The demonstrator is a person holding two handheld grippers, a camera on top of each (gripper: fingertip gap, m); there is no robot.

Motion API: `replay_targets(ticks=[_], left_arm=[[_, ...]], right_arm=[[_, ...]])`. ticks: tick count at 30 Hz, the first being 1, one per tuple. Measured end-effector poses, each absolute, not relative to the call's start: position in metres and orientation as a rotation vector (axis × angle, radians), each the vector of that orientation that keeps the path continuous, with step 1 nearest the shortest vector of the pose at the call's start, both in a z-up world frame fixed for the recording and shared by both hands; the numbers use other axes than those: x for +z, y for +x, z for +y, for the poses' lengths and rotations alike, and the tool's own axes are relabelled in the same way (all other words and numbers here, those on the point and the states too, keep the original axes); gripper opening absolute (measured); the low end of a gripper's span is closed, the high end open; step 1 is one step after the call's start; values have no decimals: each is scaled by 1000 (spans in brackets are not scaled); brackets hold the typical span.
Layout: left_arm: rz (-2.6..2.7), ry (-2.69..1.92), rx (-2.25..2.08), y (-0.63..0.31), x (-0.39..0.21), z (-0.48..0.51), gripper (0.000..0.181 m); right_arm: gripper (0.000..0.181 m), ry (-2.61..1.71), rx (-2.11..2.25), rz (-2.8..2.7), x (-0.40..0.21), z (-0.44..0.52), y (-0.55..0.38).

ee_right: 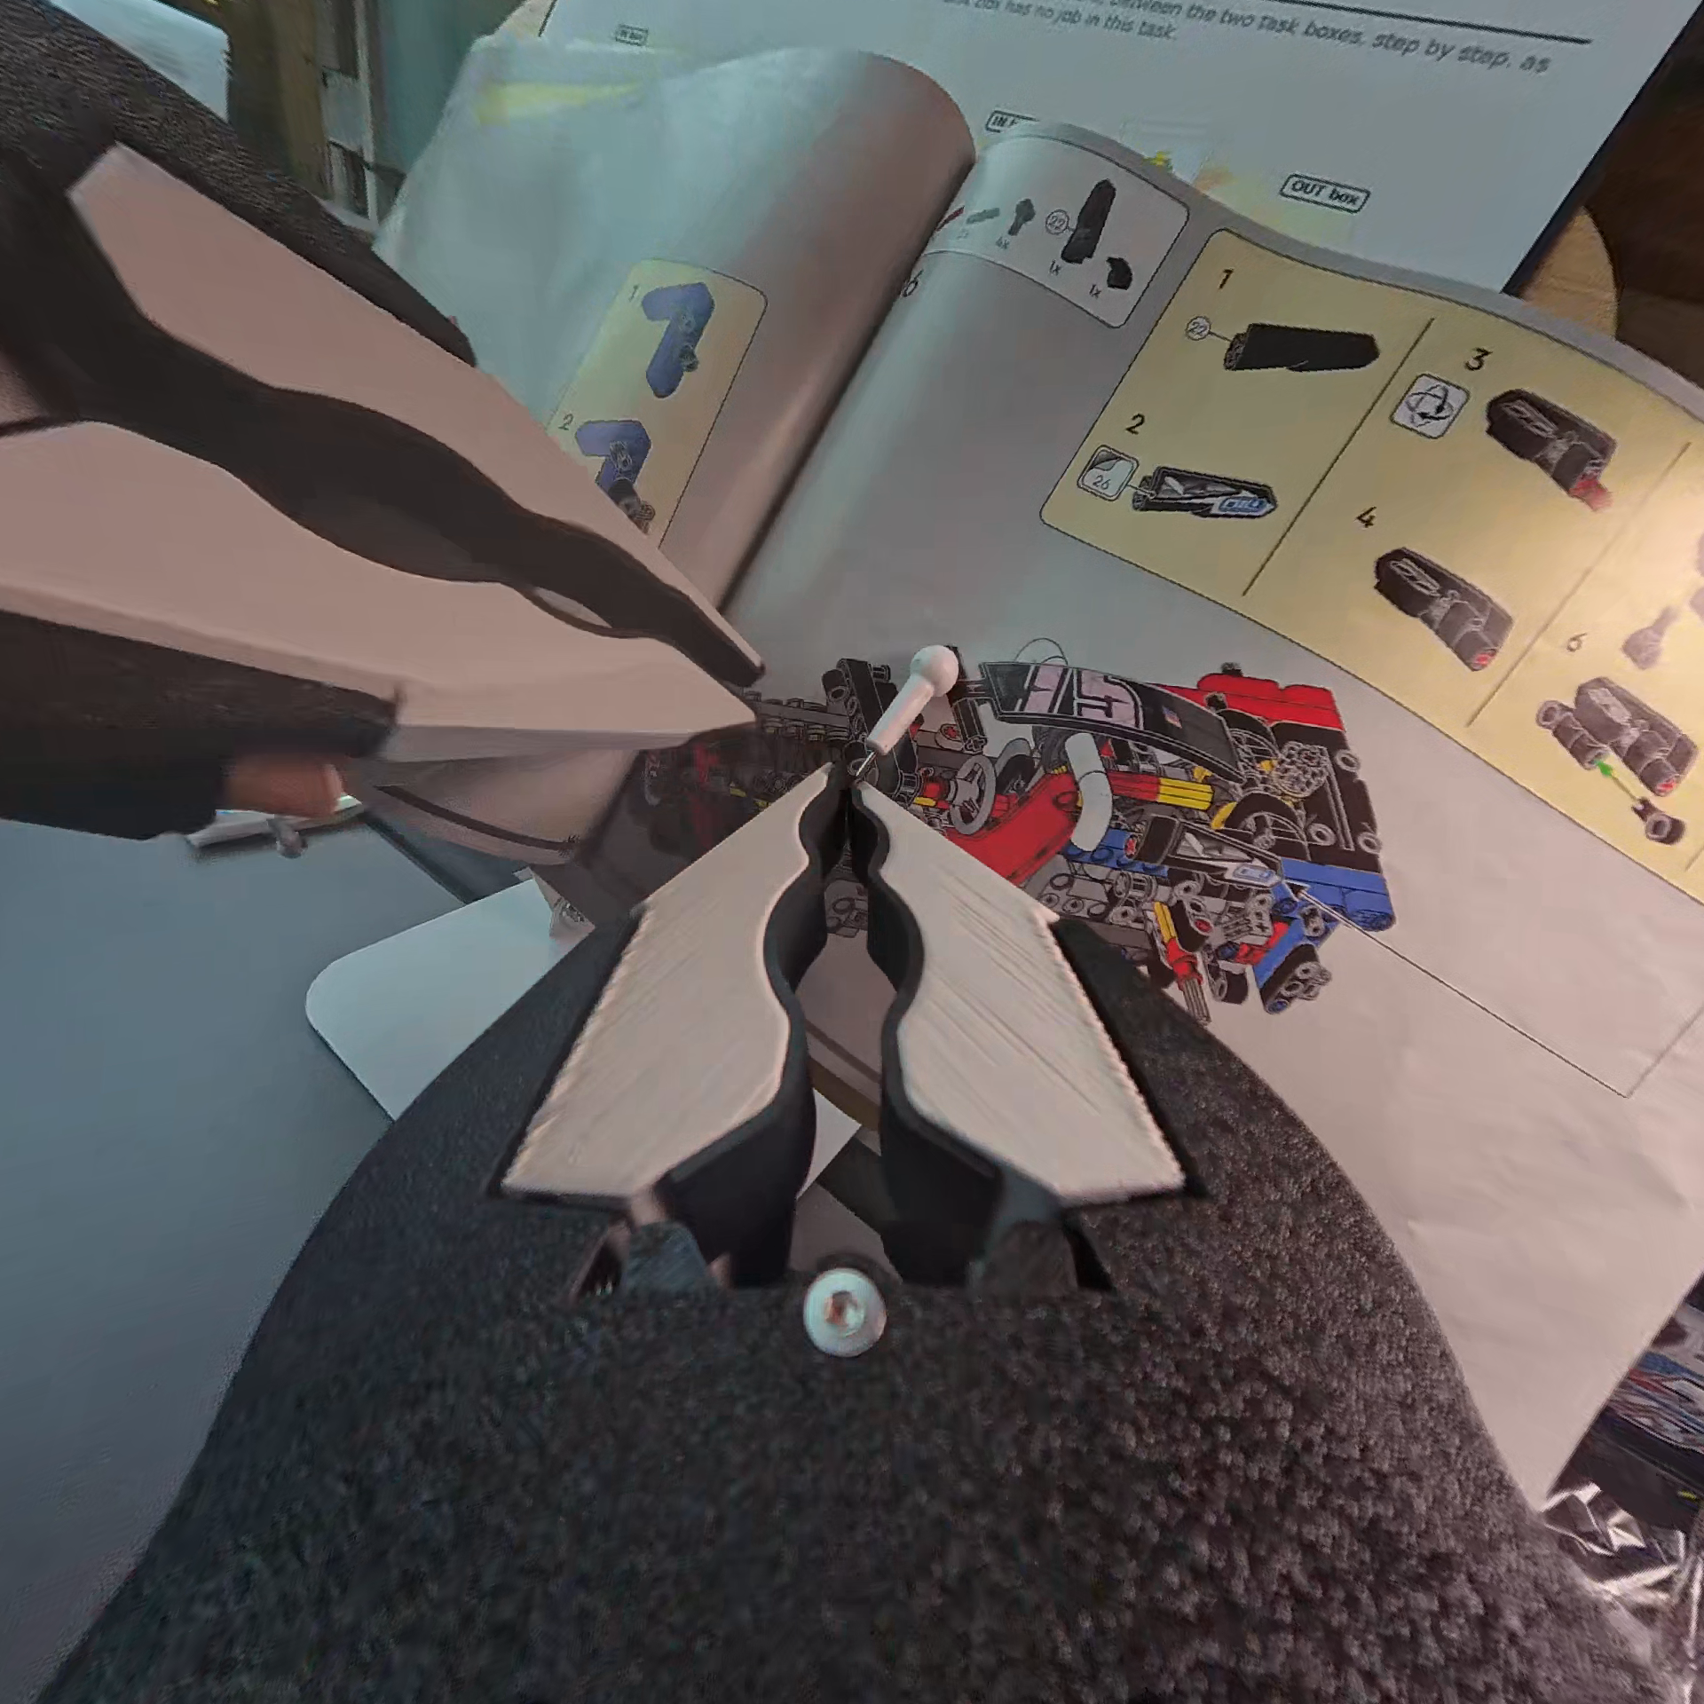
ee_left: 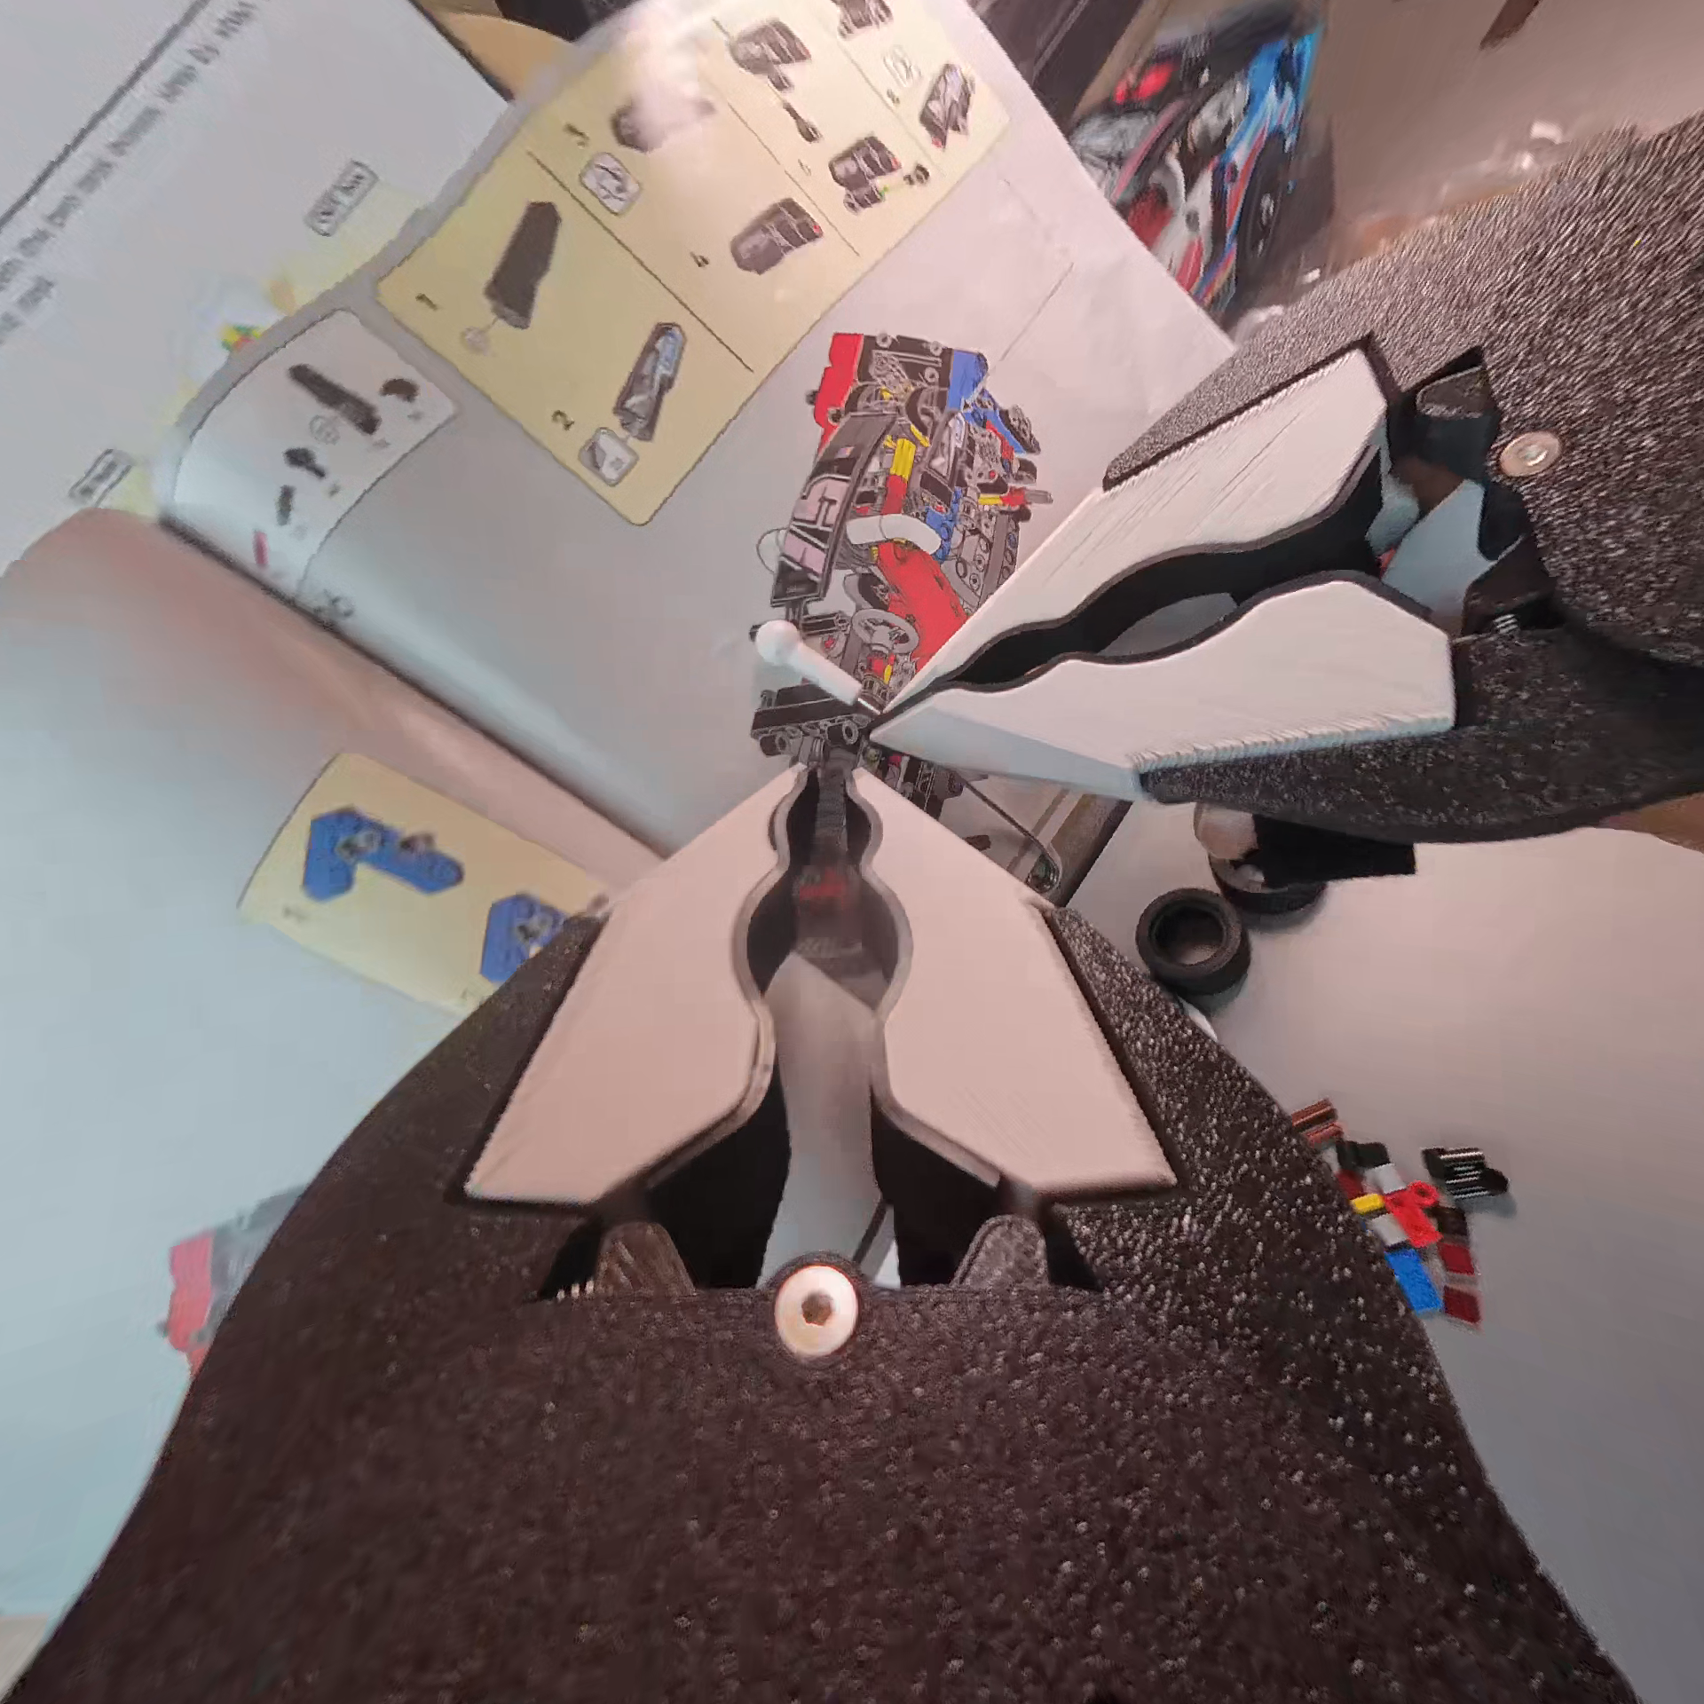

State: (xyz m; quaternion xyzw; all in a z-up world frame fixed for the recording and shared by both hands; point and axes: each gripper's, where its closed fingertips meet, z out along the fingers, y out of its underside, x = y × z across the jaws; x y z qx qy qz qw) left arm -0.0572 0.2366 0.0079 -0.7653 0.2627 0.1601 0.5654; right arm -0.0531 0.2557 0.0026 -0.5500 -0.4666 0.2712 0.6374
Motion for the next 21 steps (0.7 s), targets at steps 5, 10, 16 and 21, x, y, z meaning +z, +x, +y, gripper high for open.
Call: replay_targets(ticks=[5,10,16,21], left_arm=[[464,-1721,278,-70,1,193,5],[377,-1752,214,-88,-29,176,6],[316,-1792,235,-116,-42,177,5],[290,-1796,169,-124,-49,166,8]], right_arm=[[0,-1249,569,-1111,3,251,-57],[0,-1184,448,-1221,-1,237,-71],[0,-1105,336,-1314,-8,230,-80],[4,-1192,439,-1275,-8,230,-76]])
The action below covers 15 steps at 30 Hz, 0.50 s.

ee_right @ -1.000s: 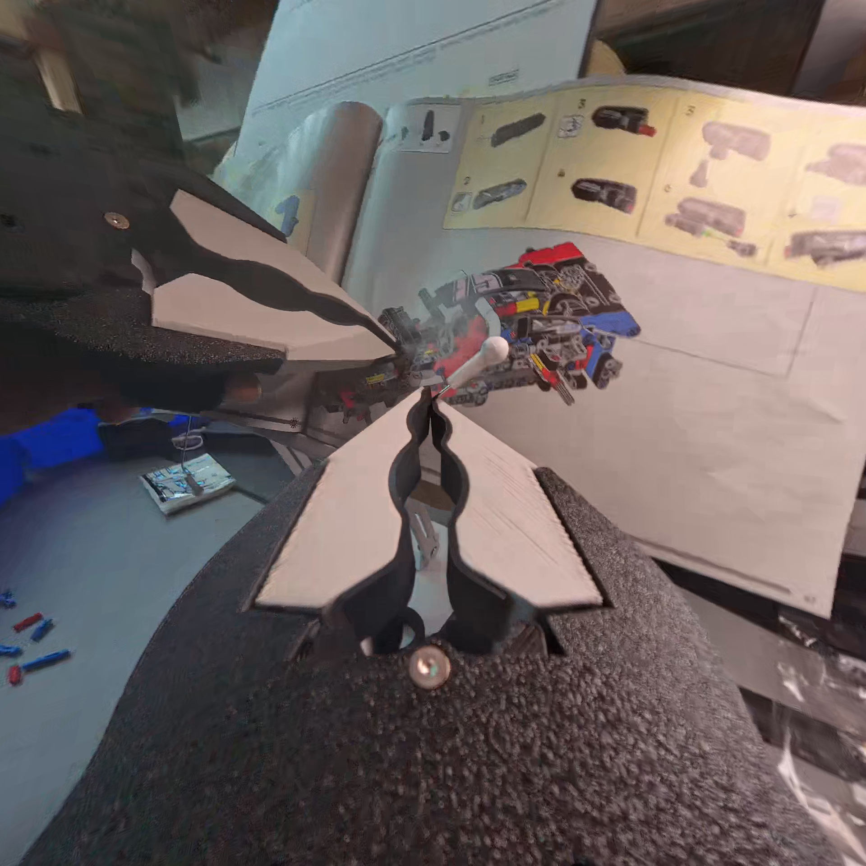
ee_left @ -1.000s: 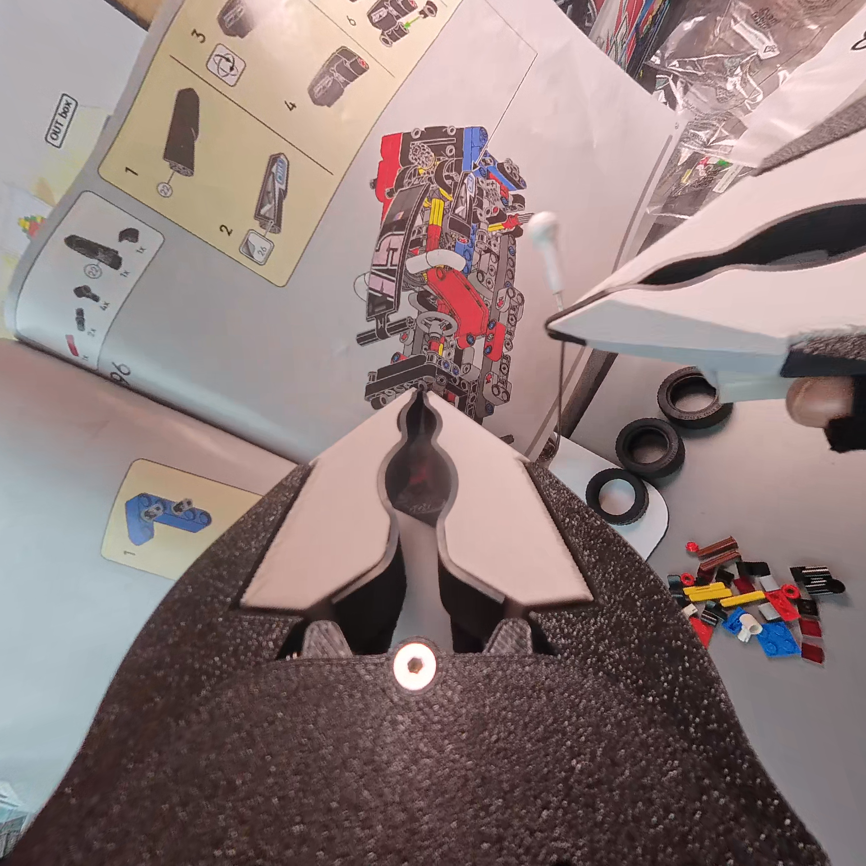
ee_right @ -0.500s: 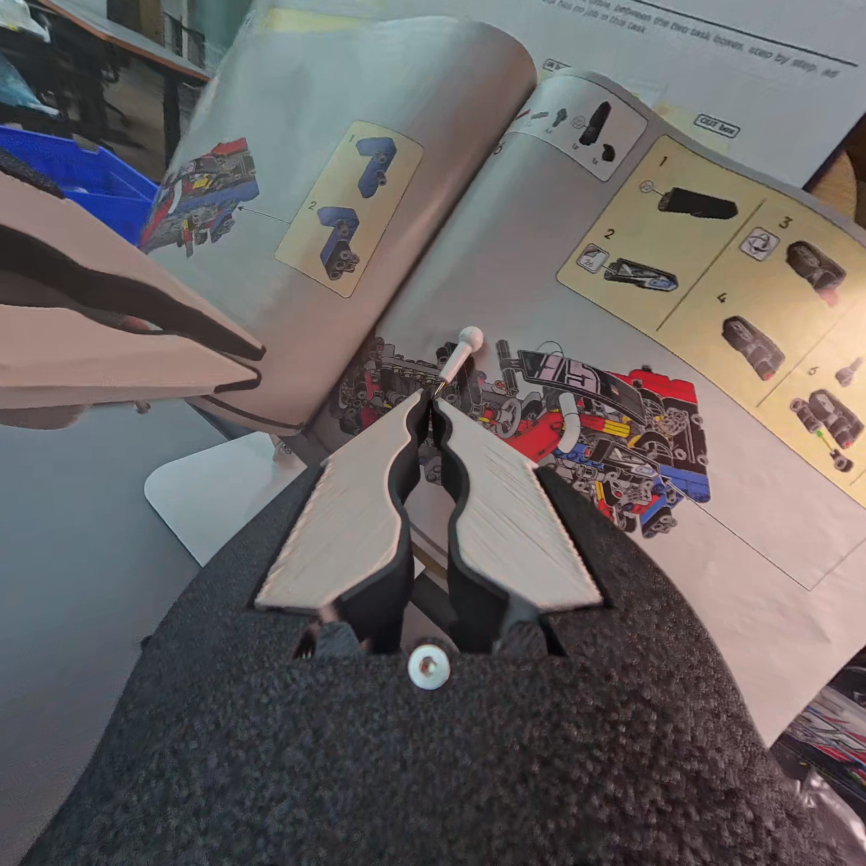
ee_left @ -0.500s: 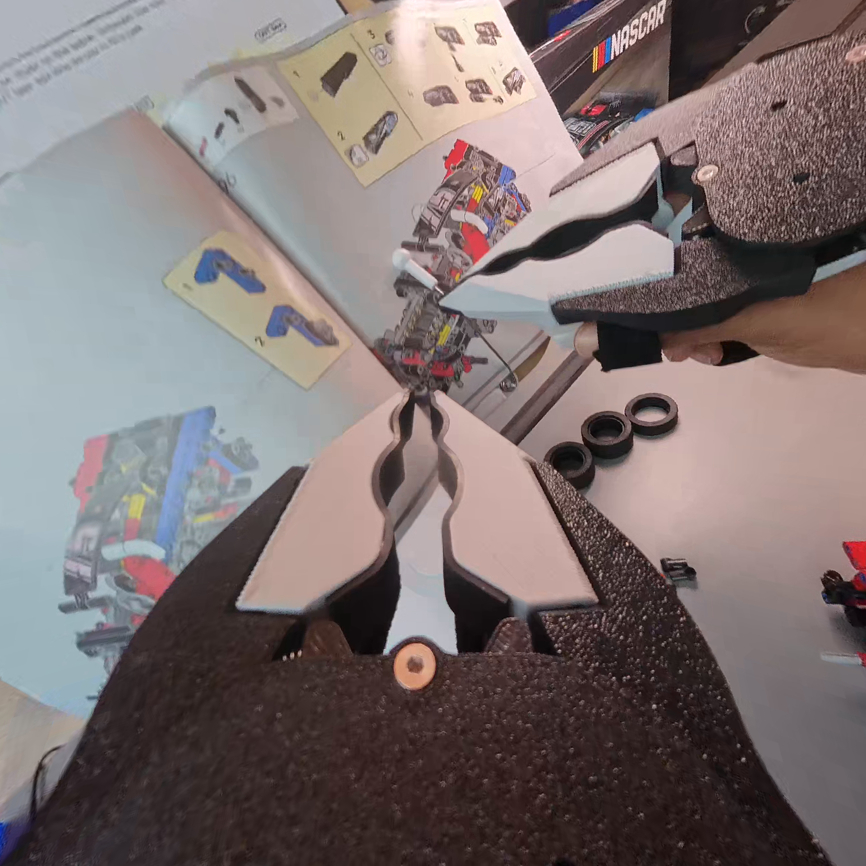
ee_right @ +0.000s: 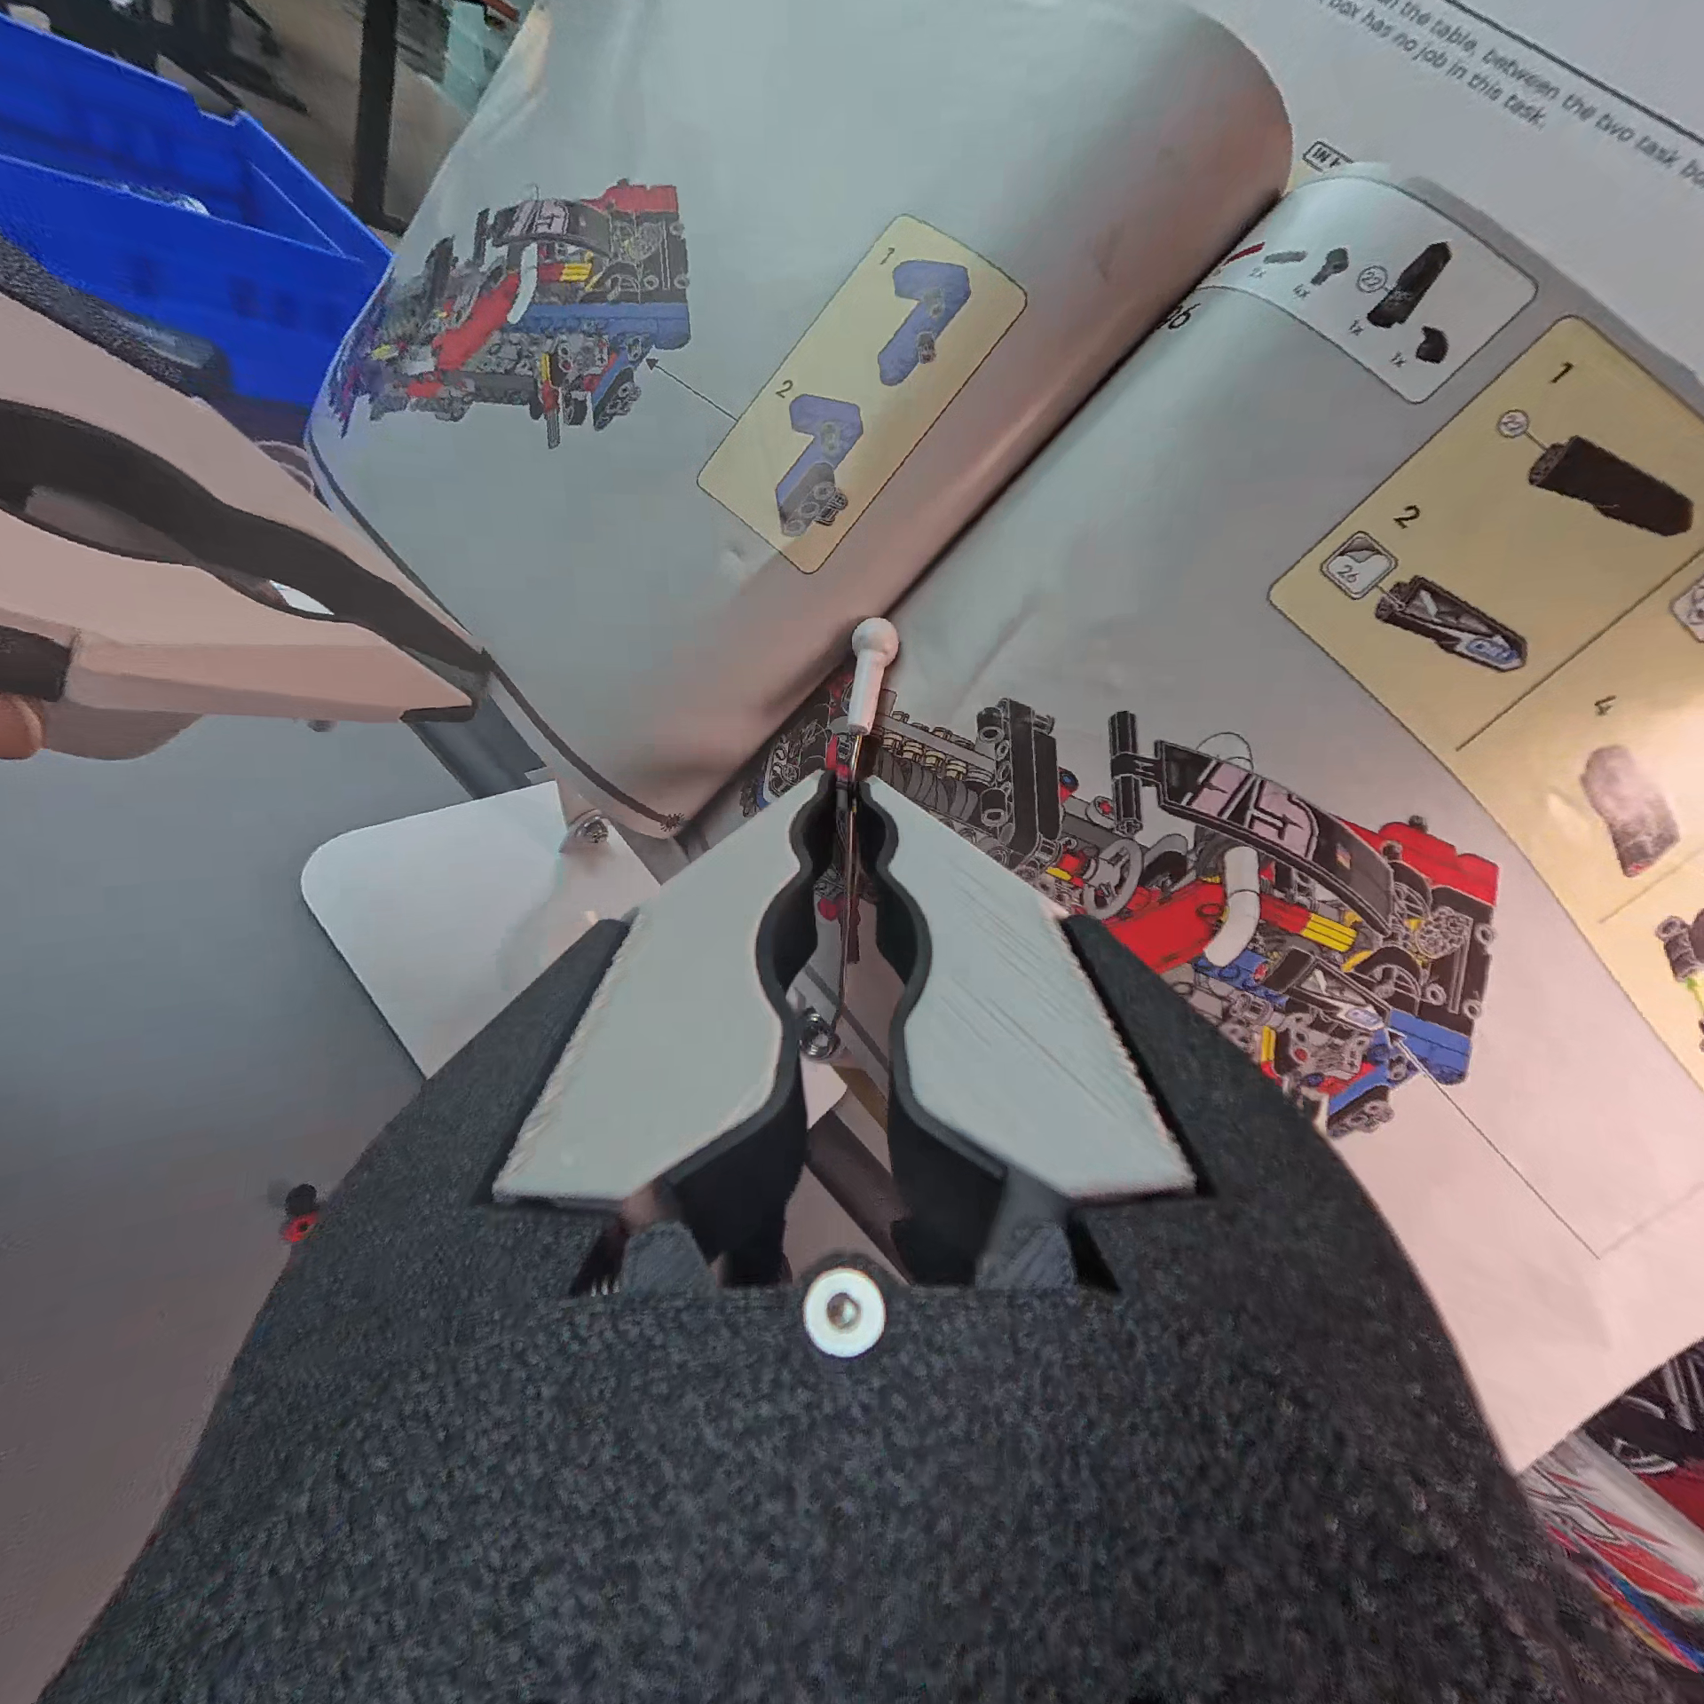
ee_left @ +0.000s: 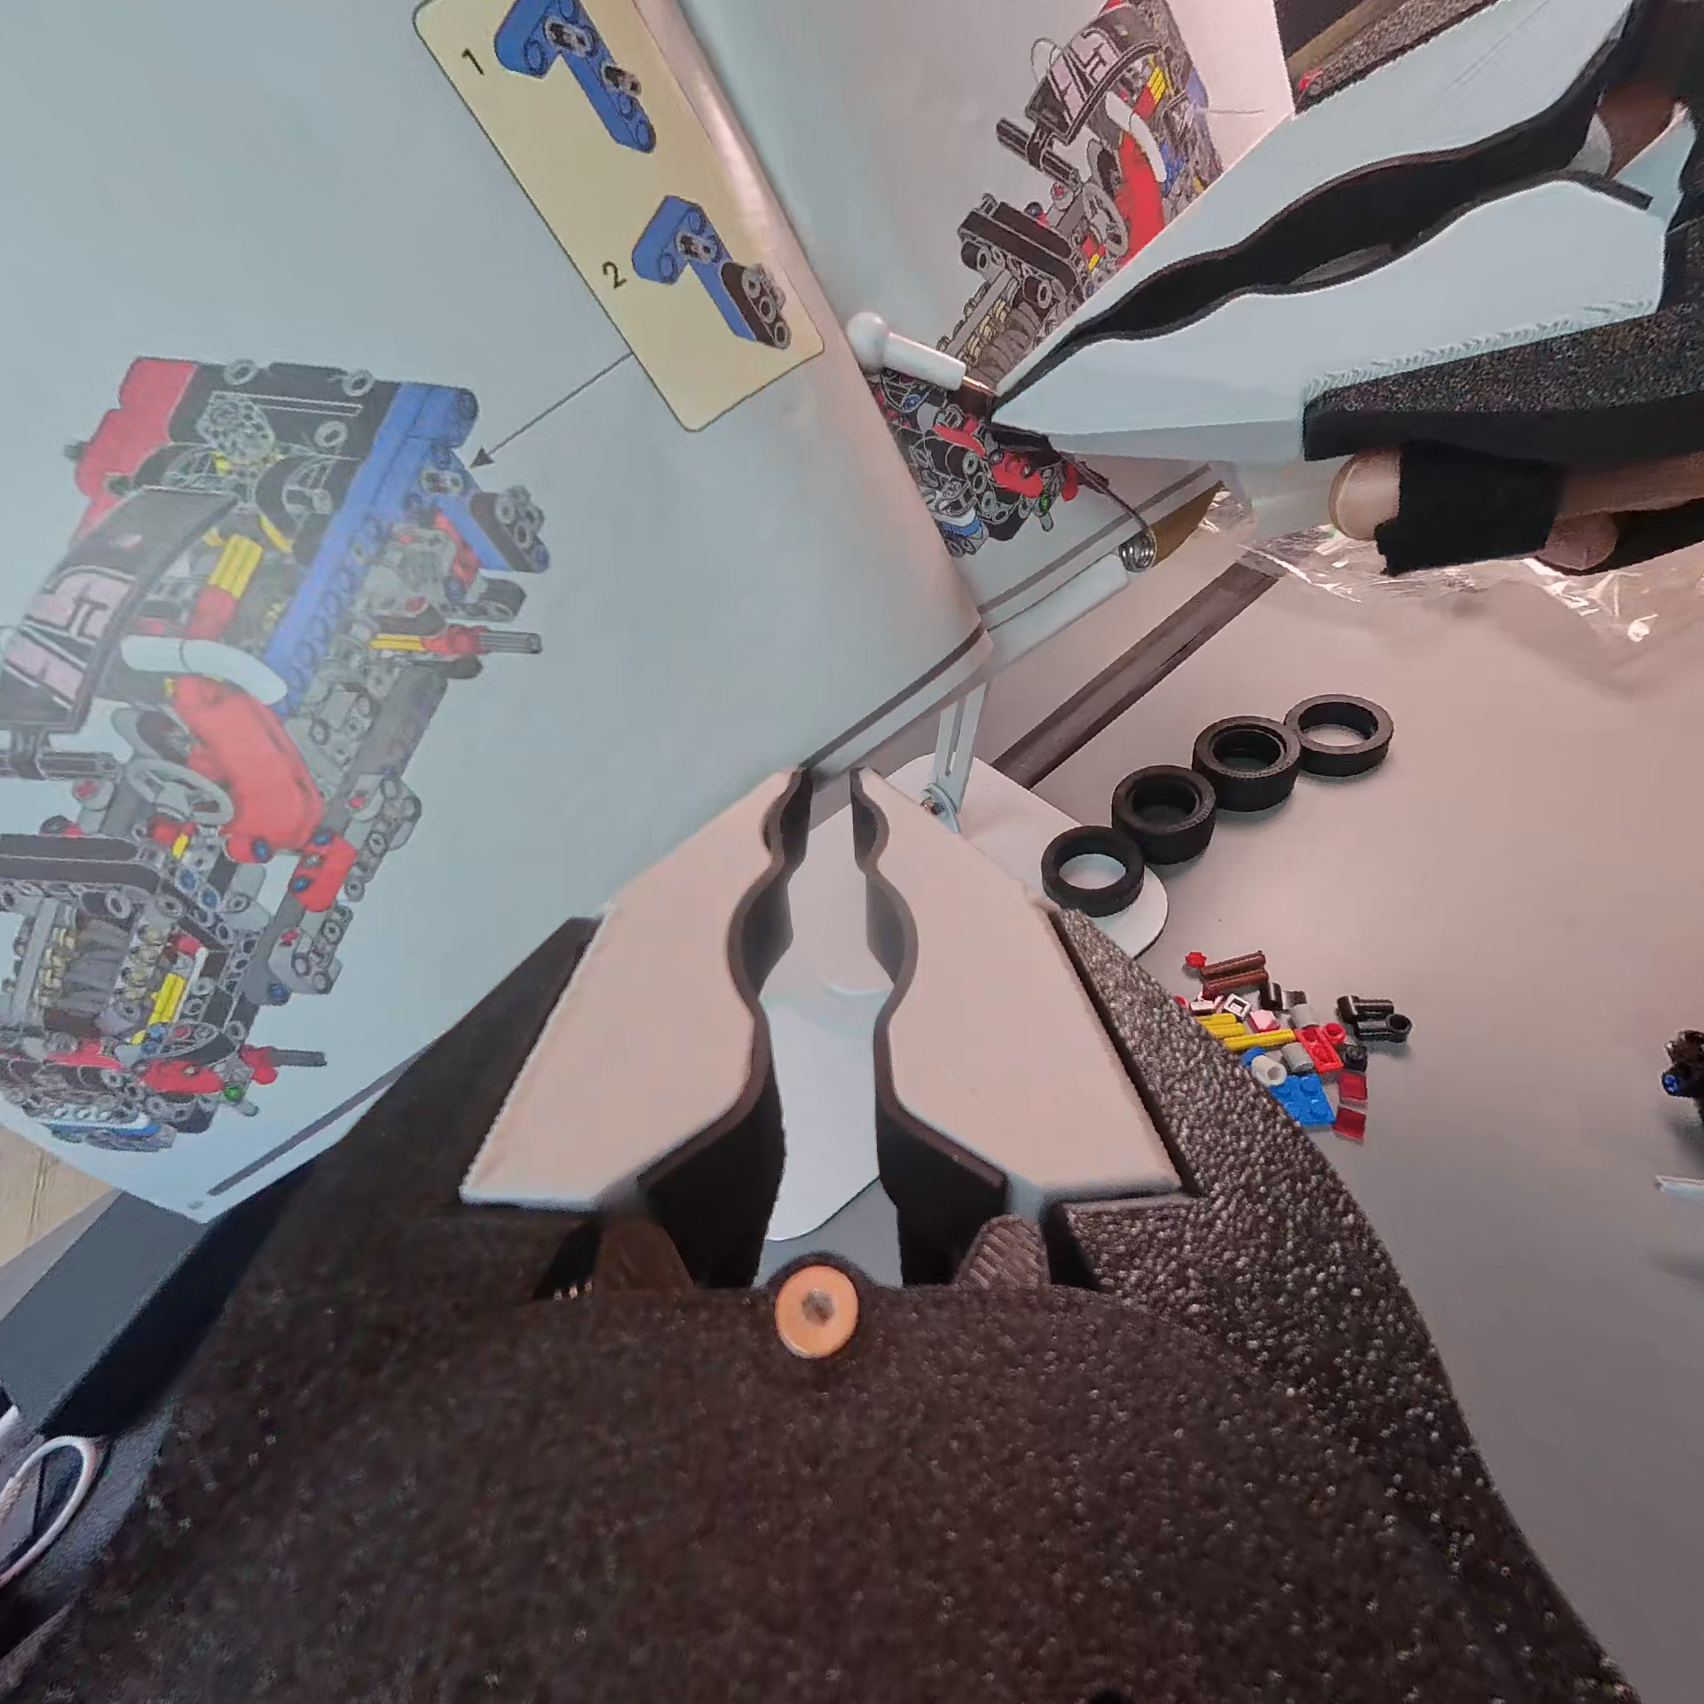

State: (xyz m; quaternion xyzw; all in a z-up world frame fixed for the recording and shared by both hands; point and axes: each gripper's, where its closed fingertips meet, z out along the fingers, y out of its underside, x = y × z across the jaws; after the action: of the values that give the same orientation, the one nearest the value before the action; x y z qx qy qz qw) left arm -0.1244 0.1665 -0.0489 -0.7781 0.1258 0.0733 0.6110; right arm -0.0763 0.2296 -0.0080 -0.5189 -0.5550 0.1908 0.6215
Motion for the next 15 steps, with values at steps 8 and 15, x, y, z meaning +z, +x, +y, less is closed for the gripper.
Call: replay_targets(ticks=[8,15], left_arm=[[361,-1741,-57,-101,-47,100,26],[536,-1828,-381,-42,-79,16,49]], right_arm=[[31,-1223,777,-1431,-36,158,-26],[37,-1374,856,-1777,-104,102,94]])
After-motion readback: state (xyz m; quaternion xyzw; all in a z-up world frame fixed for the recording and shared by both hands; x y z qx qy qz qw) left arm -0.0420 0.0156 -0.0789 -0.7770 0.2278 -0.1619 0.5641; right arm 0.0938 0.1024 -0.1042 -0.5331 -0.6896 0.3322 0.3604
